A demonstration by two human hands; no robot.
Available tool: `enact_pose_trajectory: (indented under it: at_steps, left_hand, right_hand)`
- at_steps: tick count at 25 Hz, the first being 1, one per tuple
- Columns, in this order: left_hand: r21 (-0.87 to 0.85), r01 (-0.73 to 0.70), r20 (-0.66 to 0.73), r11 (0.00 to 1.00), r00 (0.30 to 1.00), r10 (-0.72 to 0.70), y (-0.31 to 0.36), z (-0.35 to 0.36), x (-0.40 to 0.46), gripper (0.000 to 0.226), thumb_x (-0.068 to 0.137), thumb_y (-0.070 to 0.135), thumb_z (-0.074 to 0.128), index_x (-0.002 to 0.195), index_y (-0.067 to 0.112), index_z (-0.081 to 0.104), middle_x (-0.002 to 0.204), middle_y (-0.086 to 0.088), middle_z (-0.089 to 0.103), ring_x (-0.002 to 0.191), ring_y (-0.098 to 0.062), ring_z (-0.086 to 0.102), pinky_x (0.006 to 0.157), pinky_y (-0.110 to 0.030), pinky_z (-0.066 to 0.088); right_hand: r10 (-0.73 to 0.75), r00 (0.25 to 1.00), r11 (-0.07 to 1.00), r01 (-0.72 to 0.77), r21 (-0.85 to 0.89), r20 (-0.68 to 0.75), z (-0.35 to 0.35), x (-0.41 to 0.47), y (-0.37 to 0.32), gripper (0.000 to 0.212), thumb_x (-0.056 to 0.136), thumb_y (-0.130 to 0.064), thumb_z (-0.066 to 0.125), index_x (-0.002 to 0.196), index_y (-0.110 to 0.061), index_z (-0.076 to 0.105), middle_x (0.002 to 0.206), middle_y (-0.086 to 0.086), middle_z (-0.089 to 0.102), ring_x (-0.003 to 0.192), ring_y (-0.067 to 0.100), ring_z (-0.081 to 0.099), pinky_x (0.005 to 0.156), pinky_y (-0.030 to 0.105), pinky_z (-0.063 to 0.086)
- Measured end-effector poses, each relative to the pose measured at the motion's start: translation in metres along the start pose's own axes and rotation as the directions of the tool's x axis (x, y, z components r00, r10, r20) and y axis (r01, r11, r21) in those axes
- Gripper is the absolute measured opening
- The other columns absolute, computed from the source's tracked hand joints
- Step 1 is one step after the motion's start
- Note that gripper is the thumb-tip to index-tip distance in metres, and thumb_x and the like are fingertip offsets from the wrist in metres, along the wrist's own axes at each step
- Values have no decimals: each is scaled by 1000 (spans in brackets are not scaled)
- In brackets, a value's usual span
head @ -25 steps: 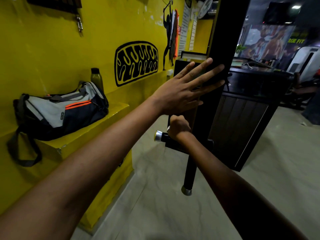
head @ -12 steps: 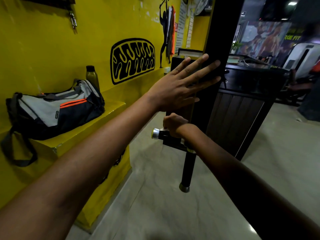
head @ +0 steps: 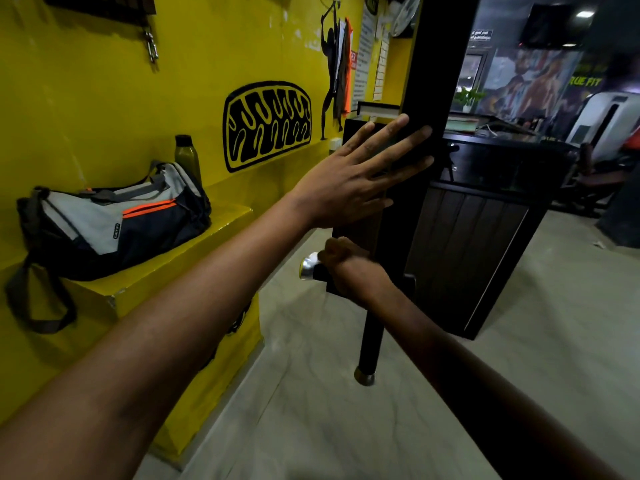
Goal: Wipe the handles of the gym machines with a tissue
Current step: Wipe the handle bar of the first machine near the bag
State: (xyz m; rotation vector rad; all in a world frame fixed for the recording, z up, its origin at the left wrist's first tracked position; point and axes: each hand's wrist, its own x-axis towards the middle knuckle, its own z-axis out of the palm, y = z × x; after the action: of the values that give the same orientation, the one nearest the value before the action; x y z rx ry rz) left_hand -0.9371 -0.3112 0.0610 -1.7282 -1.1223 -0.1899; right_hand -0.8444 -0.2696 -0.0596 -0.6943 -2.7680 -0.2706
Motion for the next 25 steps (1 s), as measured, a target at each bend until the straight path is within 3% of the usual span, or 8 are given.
enact_pose_trajectory:
  at_steps: [2, 4, 7, 9, 11, 15, 18, 25]
  left_hand:
    - [0, 3, 7, 1000, 1000, -3, 0, 0, -1, 60, 98, 43, 39, 152, 24, 18, 158, -13, 17, 145, -37, 12, 119, -45, 4]
    - [1, 6, 20, 1000, 1000, -6, -1, -1, -3, 60, 99, 43, 38, 152, 24, 17, 159, -12, 16, 145, -37, 11, 119, -45, 4]
    - [1, 9, 11, 1000, 1000, -9, -1, -3, -2, 60, 98, 42, 40, 152, 24, 18, 158, -13, 17, 145, -37, 12, 119, -44, 4]
    - [-1, 5, 2, 1000, 1000, -5, 1, -1, 0, 60, 98, 41, 40, 152, 24, 19, 158, -13, 18, 145, -37, 13, 119, -45, 5]
    - [-7, 7, 3, 1000, 1000, -7, 5, 0, 3, 60, 98, 40, 40, 152, 23, 19, 158, -13, 18, 145, -37, 13, 119, -46, 6]
    - [-28, 18, 10, 999, 1000, -18, 7, 0, 5, 60, 98, 39, 40, 152, 23, 19, 158, -13, 18, 145, -38, 13, 119, -47, 8]
    - [-17, 17, 7, 1000, 1000, -17, 6, -1, 1, 60, 98, 39, 41, 151, 23, 20, 158, -13, 19, 145, -38, 14, 119, -47, 8]
    - [-11, 16, 9, 1000, 1000, -16, 2, -4, -3, 63, 95, 39, 45, 151, 23, 21, 157, -13, 20, 144, -38, 14, 118, -46, 6]
  right_hand:
    - [-100, 991, 994, 96, -51, -88, 13, -6, -9, 28, 88, -29, 42, 98, -24, 68, 98, 0, 65, 88, 19, 63, 68, 31, 52]
    - [-259, 960, 963, 247, -110, -104, 27, -9, -14, 26, 90, -18, 43, 95, -9, 67, 90, 9, 62, 77, 28, 62, 63, 37, 52]
    - [-492, 870, 814, 448, -370, -31, 46, -13, 4, 12, 89, -2, 45, 88, -6, 56, 90, 12, 55, 87, 30, 57, 75, 40, 53]
    - [-393, 917, 907, 399, -137, 66, 39, -22, 15, 7, 84, -10, 44, 90, -14, 45, 93, 7, 55, 87, 23, 59, 72, 36, 55]
    - [-227, 968, 961, 241, 137, -109, 39, -33, 24, 21, 68, -24, 57, 89, -23, 53, 92, -4, 57, 74, 4, 63, 67, 22, 55]
    - [-355, 929, 929, 338, -151, -104, 28, -44, 27, 28, 74, -23, 39, 78, -17, 66, 72, 0, 58, 59, 15, 60, 46, 19, 44]
    - [-343, 930, 933, 322, -161, -131, 24, -45, 19, 21, 71, -21, 44, 70, -16, 65, 68, 0, 55, 51, 13, 55, 40, 17, 36]
    - [-447, 877, 865, 374, -335, -177, 31, -43, 22, 24, 85, -9, 38, 83, 0, 61, 79, 12, 59, 65, 26, 60, 39, 27, 43]
